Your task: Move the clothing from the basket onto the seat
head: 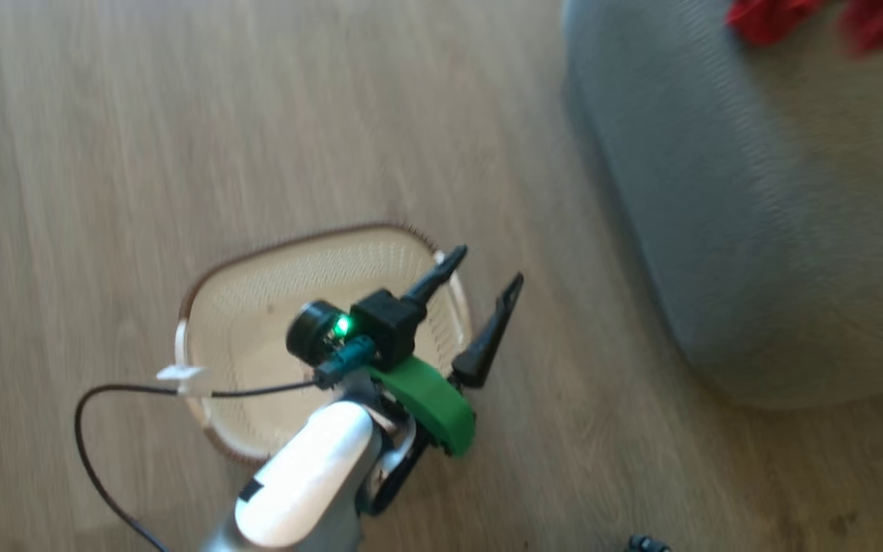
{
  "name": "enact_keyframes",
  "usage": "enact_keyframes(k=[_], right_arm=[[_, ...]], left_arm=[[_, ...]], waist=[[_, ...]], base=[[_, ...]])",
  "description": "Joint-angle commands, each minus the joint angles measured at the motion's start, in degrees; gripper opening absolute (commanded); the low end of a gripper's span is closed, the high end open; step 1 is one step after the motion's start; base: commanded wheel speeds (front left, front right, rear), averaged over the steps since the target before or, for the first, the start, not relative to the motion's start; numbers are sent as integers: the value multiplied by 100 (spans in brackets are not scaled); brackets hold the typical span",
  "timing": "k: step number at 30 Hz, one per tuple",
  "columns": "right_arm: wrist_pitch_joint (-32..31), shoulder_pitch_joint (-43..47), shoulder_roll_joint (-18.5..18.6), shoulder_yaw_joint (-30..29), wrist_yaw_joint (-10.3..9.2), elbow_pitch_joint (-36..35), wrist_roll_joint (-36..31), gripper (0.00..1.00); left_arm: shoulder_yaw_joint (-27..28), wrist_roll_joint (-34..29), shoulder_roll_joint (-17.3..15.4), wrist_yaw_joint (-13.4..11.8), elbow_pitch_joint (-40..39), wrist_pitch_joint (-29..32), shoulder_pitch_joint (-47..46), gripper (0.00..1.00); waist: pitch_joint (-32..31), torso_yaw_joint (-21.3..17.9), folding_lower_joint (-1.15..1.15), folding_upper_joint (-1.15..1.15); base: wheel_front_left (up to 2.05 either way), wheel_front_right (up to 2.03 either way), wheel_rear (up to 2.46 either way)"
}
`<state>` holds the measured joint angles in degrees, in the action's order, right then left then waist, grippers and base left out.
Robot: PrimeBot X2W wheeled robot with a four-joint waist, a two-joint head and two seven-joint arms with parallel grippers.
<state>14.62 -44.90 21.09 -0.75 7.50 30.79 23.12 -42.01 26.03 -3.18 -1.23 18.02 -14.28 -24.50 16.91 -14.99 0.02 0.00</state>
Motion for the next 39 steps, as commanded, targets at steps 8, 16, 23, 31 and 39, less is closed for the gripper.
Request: enact_keyframes(k=[8, 16, 23, 31, 39], right_arm=[[38, -2313, 1504, -1836, -1, 1237, -1001, 0], [37, -3066, 1715, -3174, -1, 2203, -2057, 0], [38, -2902, 1166, -4004, -1, 2204, -3022, 0], [38, -2609, 791, -4510, -1, 2281, -3848, 100], [38, -1762, 454, -3615, -1, 2056, -3730, 100]], left_arm=[[370, -382, -44, -35, -204, -72, -405, 100], [553, -494, -105, -222, -617, -72, -169, 100], [715, -527, -294, -389, -782, -72, -27, 100], [892, -461, -527, -504, -902, -45, 107, 100], [938, -213, -427, -415, -616, -46, 211, 100]], waist=[[1798, 1282, -2, 0], [2750, 1586, -2, 0], [2959, 1530, -2, 0], [2565, 1186, -2, 0], [1607, 924, -2, 0]], base=[[0, 0, 0], [0, 0, 0], [0, 0, 0], [0, 0, 0], [0, 0, 0]])
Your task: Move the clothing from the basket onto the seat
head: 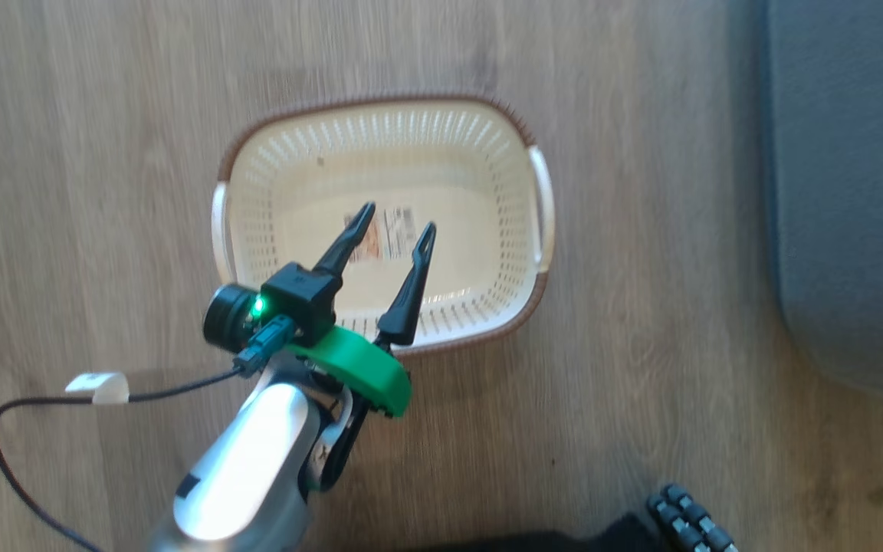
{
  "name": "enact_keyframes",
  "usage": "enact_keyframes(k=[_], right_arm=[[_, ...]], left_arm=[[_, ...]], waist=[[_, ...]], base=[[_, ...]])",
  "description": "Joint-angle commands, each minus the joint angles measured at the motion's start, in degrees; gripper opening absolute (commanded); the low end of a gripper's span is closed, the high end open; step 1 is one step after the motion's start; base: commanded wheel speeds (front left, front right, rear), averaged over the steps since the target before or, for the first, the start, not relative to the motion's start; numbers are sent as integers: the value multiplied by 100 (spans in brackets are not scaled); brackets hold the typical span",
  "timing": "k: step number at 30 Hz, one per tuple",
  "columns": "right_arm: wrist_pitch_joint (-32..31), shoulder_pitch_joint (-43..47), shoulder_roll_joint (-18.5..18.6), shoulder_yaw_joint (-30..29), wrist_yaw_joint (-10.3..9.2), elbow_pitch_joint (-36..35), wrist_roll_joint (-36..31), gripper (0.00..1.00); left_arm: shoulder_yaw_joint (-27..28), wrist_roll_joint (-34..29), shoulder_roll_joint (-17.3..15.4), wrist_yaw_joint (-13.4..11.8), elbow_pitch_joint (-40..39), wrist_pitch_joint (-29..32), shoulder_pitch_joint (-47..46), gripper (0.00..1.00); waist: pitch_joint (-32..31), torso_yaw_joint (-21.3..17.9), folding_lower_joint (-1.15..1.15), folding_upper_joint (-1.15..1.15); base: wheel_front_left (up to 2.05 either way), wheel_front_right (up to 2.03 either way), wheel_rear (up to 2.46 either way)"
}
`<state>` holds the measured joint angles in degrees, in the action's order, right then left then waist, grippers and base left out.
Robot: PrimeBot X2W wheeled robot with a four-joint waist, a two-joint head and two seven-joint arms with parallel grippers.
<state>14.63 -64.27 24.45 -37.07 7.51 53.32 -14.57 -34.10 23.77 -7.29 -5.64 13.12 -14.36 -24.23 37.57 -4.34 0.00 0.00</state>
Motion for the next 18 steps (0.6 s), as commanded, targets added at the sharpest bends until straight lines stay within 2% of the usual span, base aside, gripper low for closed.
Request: enact_keyframes(k=[1, 9, 13, 18], right_arm=[[37, 376, 69, 178, -2, -273, 163, 100], [37, 2362, -471, 1448, -2, -1513, 1581, 100], [37, 3396, -894, 1978, -2, -2279, 1986, 100], [37, 4317, -1346, 2335, -2, -3020, 2271, 100]], left_arm=[[164, 59, 7, 32, -49, -41, 226, 100], [678, 401, 22, -26, 411, -60, 797, 100], [1155, 411, -7, -83, 464, -62, 1171, 100], [1644, 215, 1, -33, 434, -62, 1509, 100]], waist=[[-652, -149, 0, 0], [-2066, -60, 0, 0], [-2657, 97, 0, 0], [-3070, 352, 0, 0]], base=[[0, 0, 0], [0, 0, 0], [0, 0, 0], [0, 0, 0]])
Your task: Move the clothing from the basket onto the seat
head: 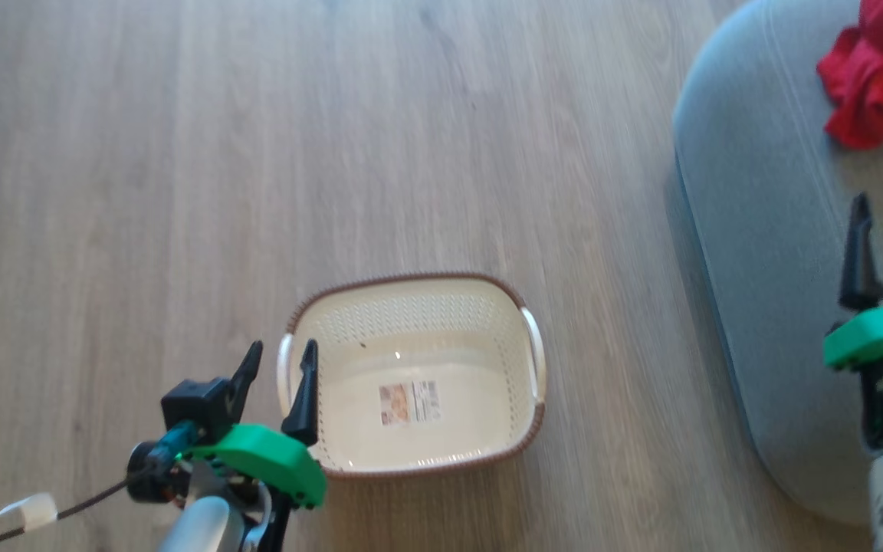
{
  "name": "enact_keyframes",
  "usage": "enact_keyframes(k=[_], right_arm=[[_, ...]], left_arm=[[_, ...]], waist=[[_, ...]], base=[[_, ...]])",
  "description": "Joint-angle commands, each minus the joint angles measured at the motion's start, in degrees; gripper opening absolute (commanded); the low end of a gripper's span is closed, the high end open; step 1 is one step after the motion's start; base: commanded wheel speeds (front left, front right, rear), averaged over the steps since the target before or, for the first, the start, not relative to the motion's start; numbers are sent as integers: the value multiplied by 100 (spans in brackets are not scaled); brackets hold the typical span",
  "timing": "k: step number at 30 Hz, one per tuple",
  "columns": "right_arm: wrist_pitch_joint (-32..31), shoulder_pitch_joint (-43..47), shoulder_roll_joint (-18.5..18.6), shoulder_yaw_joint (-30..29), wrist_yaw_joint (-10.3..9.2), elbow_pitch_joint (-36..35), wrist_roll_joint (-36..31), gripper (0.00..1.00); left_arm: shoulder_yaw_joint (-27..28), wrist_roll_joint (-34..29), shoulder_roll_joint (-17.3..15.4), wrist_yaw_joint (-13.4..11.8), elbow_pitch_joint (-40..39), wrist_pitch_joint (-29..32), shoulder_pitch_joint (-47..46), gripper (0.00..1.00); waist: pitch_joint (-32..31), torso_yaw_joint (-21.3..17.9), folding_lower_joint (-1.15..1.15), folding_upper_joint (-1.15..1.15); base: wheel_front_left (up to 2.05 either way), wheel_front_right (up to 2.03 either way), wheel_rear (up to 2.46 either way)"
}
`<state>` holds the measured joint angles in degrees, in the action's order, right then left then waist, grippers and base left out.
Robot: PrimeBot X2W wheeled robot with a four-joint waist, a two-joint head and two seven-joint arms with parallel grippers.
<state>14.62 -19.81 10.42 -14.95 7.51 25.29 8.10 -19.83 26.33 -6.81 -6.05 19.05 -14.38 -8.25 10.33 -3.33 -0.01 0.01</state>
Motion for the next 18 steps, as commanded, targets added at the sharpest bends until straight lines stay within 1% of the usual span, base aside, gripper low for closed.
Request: enact_keyframes(k=[1, 6, 9, 14, 18], right_arm=[[38, 8, -24, 168, -2, -327, 24, 100], [38, 620, -211, 500, -2, -702, 64, 100], [38, 962, -313, 689, -2, -862, -33, 100], [38, 1385, -577, 853, -2, -922, -165, 100], [38, 1574, -691, 985, -2, -906, -350, 100]], left_arm=[[306, -86, -36, 27, -167, -61, -57, 100], [741, -304, 17, 151, -124, -62, 36, 100], [972, -429, 33, 260, 11, -62, 63, 100], [1237, -606, 99, 433, 197, -62, 111, 100], [1430, -737, 131, 523, 323, -62, 135, 100]], waist=[[-398, 303, 1, -1], [-648, 588, 1, -1], [-778, 704, 1, -1], [-928, 755, 1, -1], [-1008, 732, 1, -1]], base=[[0, 0, 0], [0, 0, 0], [0, 0, 0], [0, 0, 0], [0, 0, 0]])
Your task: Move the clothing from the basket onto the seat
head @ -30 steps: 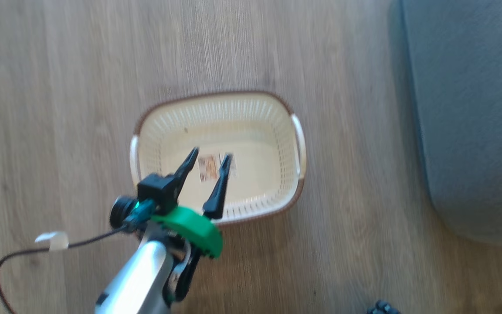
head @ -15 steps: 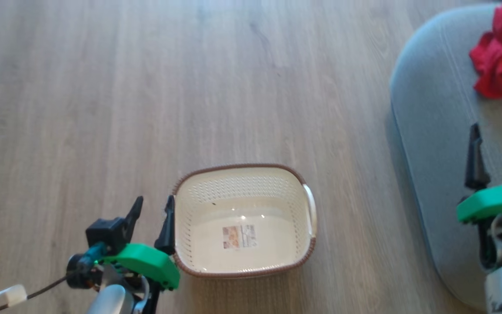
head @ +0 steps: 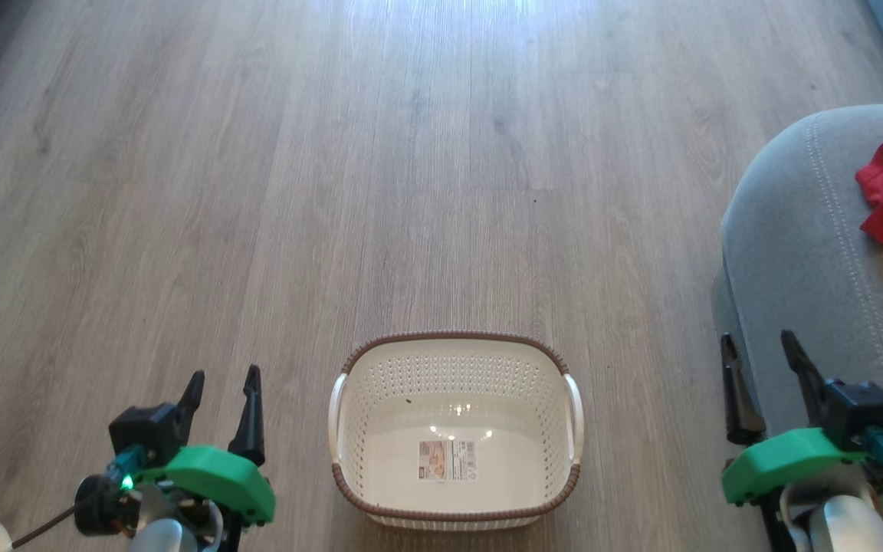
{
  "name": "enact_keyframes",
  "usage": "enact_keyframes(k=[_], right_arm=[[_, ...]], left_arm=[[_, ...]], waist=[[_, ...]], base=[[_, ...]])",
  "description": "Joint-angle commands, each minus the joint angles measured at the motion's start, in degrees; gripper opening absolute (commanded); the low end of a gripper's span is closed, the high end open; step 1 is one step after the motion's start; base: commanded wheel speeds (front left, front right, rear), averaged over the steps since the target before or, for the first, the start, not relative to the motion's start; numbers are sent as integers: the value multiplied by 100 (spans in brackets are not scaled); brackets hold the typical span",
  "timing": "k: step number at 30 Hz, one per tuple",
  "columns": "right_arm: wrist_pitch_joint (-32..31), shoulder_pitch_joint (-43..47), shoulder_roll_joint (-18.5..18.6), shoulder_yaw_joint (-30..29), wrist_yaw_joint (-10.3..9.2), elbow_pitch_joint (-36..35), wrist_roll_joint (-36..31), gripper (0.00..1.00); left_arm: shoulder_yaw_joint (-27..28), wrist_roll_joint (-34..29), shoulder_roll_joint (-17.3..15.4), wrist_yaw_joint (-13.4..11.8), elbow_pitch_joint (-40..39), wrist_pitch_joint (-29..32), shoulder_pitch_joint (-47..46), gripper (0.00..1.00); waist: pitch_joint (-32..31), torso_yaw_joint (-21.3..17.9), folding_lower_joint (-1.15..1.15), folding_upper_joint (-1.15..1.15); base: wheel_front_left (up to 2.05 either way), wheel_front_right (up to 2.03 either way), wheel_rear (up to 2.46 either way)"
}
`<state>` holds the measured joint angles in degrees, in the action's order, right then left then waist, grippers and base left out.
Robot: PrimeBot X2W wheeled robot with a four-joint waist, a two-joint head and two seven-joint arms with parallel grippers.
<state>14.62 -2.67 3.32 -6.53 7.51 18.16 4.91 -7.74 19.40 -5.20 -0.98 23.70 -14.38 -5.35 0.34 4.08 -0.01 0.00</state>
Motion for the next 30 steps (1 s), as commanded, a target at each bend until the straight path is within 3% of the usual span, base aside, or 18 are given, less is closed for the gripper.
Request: enact_keyframes(k=[1, 5, 6, 12, 30], right_arm=[[38, -111, 0, 187, -2, -182, -46, 100], [38, -30, -36, 299, -2, -165, -53, 100], [0, 24, -46, 169, -1, 4, -36, 0], [-19, 188, -71, 165, 0, 455, -10, 0], [-324, 111, -67, 139, 0, 329, 1252, 0]], left_arm=[[258, -79, -24, 34, -114, -62, -156, 100], [379, -171, 21, 133, -22, -62, -161, 100], [174, -144, 51, 135, 149, 0, -1, 0], [163, -132, 98, 135, 525, 35, 211, 0], [349, 937, 118, 238, 313, 335, 168, 0]], waist=[[-22, -18, 1, 0], [-60, -65, 1, 0], [-62, -67, 1, 0], [-68, -73, 1, 0], [-60, -122, 1, 0]], base=[[0, 0, 0], [0, 0, 0], [0, 0, 0], [0, 0, 0], [0, 0, 0]])
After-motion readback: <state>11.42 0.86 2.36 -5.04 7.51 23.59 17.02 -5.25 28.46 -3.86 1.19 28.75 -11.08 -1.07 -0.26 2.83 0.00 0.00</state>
